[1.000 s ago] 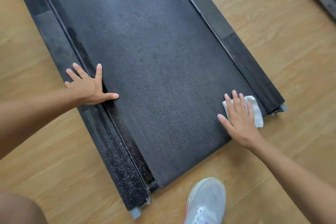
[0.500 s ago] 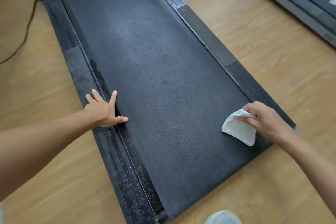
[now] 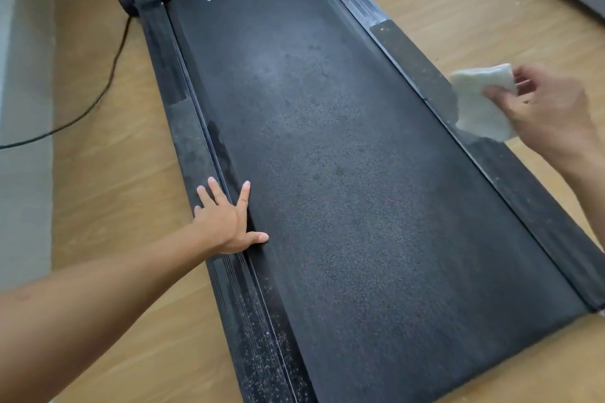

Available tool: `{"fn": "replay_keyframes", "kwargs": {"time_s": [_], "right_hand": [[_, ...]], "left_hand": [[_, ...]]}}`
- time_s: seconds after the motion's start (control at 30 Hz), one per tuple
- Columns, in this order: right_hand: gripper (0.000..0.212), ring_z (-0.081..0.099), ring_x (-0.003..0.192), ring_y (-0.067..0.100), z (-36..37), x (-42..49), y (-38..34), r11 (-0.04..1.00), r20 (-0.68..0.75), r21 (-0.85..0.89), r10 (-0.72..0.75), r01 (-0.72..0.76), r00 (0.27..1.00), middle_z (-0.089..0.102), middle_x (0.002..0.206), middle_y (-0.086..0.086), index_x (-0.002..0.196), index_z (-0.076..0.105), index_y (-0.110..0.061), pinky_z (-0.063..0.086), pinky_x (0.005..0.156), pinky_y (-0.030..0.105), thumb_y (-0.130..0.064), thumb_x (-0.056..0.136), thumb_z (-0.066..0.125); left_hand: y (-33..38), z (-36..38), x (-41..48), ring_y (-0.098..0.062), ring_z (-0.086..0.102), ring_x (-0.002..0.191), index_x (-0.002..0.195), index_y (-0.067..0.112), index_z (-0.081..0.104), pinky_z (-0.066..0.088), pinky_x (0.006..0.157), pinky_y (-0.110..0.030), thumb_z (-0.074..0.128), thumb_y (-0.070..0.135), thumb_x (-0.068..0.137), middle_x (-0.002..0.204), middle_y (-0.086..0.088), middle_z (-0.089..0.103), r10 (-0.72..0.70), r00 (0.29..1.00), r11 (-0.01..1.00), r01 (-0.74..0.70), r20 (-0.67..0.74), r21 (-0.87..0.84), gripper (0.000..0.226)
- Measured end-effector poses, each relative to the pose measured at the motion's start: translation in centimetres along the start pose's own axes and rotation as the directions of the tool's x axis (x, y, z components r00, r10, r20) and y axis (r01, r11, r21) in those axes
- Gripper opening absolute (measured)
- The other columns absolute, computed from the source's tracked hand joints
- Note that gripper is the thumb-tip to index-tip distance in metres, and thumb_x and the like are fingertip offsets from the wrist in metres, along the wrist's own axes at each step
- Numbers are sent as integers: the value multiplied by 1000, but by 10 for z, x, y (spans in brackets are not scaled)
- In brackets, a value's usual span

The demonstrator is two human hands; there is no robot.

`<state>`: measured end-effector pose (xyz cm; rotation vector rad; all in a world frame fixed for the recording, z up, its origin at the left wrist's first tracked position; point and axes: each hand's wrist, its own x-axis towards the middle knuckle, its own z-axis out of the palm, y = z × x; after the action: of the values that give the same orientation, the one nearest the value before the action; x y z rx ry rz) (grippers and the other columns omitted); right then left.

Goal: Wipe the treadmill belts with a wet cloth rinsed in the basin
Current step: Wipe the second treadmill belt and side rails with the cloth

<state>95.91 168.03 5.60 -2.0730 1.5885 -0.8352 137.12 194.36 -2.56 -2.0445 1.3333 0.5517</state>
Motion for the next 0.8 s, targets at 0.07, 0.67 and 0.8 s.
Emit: {"fn": "replay_keyframes", "kwargs": {"time_s": [0.07, 0.67, 0.8], "right_hand": [[11, 61, 83, 17, 6, -2, 2, 987, 4, -35, -158, 159, 987, 66, 100, -1, 109, 70, -21, 49, 70, 15, -25, 99, 72], [81, -3, 163, 18, 133, -45, 57, 850, 436, -480, 15, 219, 900, 1, 177, 6, 169, 8, -14, 0, 132, 41, -62, 104, 11], [94, -2, 163, 29, 174, -54, 3, 868, 357, -490, 121, 76, 926, 1, 176, 14, 168, 8, -11, 3, 131, 50, -72, 96, 9]], "left_hand": [[-1, 3, 2, -64, -10, 150, 157, 29, -35, 23, 123, -63, 40, 93, 82, 159, -42, -27, 3, 1000, 1000, -3, -9, -4, 124], [-2, 14, 4, -63, -5, 152, 160, 30, -27, 28, 121, -60, 37, 94, 81, 160, -43, -22, -2, 993, 1000, -1, -122, -19, 120], [-3, 18, 0, -62, -3, 152, 162, 32, -22, 28, 121, -59, 38, 95, 79, 162, -42, -20, -3, 985, 998, -7, -174, -56, 120]]}}
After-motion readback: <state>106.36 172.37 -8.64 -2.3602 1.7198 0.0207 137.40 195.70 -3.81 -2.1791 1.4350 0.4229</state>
